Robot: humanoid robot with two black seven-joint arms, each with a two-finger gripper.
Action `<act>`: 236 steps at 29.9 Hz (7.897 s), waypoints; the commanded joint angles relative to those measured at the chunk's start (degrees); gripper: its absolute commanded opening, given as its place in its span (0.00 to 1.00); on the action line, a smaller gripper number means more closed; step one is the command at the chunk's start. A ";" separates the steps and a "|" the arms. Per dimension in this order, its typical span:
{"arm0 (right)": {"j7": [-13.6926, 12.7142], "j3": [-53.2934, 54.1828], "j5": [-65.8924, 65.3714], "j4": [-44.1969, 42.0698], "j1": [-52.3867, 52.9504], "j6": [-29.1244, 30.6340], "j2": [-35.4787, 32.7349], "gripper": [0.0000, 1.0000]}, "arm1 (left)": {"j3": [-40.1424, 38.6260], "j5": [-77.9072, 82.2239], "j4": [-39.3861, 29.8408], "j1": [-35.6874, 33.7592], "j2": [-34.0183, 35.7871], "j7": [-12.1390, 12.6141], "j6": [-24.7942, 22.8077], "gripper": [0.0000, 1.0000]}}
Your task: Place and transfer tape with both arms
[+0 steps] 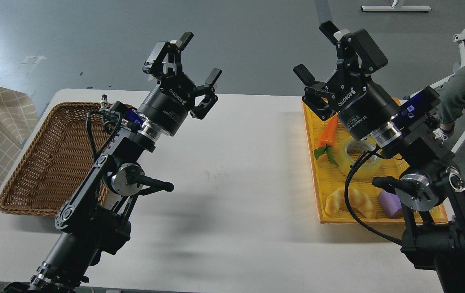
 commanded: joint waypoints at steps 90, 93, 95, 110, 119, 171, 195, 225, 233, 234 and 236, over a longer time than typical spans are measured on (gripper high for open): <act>-7.45 0.90 -9.13 -6.00 -3.71 -0.44 -49.92 0.95 | -3.25 -0.08 -0.04 1.91 0.00 -1.08 -0.96 0.98; -7.54 -7.79 -15.35 -8.01 -0.54 -0.44 -52.12 0.95 | -3.16 -0.08 0.04 1.82 0.00 -0.99 -0.96 0.98; -7.54 -12.38 -20.98 -9.51 1.75 -0.44 -51.95 0.95 | -3.16 -0.08 0.04 1.74 0.00 -1.08 -0.96 0.98; -7.46 -30.92 -41.66 -17.07 13.17 -0.18 -42.72 0.97 | -3.16 0.01 0.22 1.74 0.00 -1.08 -0.96 0.98; -7.46 -33.39 -42.62 -18.21 13.62 -0.09 -40.25 0.99 | -3.16 0.01 0.13 1.65 0.00 -1.08 -0.96 0.98; -10.09 -35.86 -50.18 -28.59 14.59 -0.18 -29.36 0.70 | -3.25 -0.35 0.04 1.12 0.00 -1.16 -1.14 0.98; -11.50 -36.21 -50.09 -30.08 14.06 -0.18 -27.78 0.44 | -3.25 -0.35 0.04 1.38 0.00 -1.16 -1.05 0.98; -11.41 -35.95 -49.13 -28.85 13.80 1.14 -27.77 0.19 | -3.51 -0.35 -0.13 1.38 0.00 -1.25 -1.05 0.98; -11.41 -35.07 -48.78 -26.48 13.80 2.72 -29.18 0.12 | -3.42 -0.35 -0.22 1.21 0.00 -1.25 -1.05 0.98; -11.41 -35.07 -48.86 -26.22 13.80 2.90 -29.36 0.11 | -3.42 -0.35 -0.22 1.21 0.00 -1.25 -1.05 0.98; -11.41 -34.81 -48.60 -24.73 13.80 3.69 -30.14 0.09 | -3.51 -0.35 -0.22 1.38 0.00 -1.25 -1.05 0.98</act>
